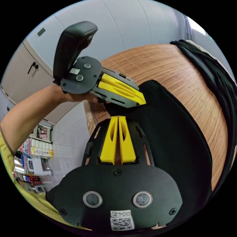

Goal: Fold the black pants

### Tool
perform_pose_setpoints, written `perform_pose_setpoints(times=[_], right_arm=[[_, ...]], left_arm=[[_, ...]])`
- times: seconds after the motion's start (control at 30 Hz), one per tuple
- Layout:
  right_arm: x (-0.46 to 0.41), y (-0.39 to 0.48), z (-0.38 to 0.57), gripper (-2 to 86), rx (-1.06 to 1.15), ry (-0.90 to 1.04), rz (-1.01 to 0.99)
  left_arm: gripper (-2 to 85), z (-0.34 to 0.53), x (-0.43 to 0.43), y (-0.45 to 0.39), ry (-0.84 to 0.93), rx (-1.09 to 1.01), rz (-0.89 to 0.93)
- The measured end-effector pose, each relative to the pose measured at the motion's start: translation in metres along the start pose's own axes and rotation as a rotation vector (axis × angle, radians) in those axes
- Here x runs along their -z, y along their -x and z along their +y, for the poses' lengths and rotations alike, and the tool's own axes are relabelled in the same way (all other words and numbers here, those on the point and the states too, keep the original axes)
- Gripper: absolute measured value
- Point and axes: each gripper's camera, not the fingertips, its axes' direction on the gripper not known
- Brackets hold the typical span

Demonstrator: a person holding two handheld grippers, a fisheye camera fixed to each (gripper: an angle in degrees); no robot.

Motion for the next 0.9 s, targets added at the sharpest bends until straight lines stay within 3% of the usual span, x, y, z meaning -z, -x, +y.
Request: perform_pose_setpoints(times=[0.13, 0.4, 0.53, 0.67, 0.7, 0.77, 0.8, 0.9], right_arm=[[0.01, -0.006, 0.003, -0.7, -0.026, -0.052, -0.017], [-0.008, -0.012, 0.01, -0.7, -0.038, 0.017, -0.03], [-0.009, -0.015, 0.016, -0.6, -0.06, 0.009, -0.03], [-0.009, -0.019, 0.02, -0.6, -0.092, 0.013, -0.044], [-0.009, -0.019, 0.021, -0.6, -0.096, 0.012, -0.043], [-0.007, -0.02, 0.024, -0.7, -0.121, 0.004, -0.054], [-0.009, -0.02, 0.025, -0.7, -0.123, 0.032, -0.055], [0.005, -0.017, 0.037, -0.6, -0.126, 0.031, -0.092]], left_arm=[[0.0, -0.001, 0.009, -0.003, -0.004, 0.003, 0.005], [0.0, -0.008, 0.033, -0.01, 0.029, 0.001, 0.009], [0.0, -0.008, 0.077, -0.006, 0.032, 0.129, -0.128], [0.0, -0.008, 0.12, -0.037, -0.021, 0.108, -0.056], [0.0, -0.008, 0.118, -0.045, 0.005, 0.09, -0.065], [0.0, 0.001, 0.085, -0.066, 0.226, 0.049, -0.133], [0.0, 0.005, 0.092, -0.069, 0.128, 0.058, -0.16], [0.0, 0.018, 0.097, -0.068, 0.061, 0.126, -0.142]])
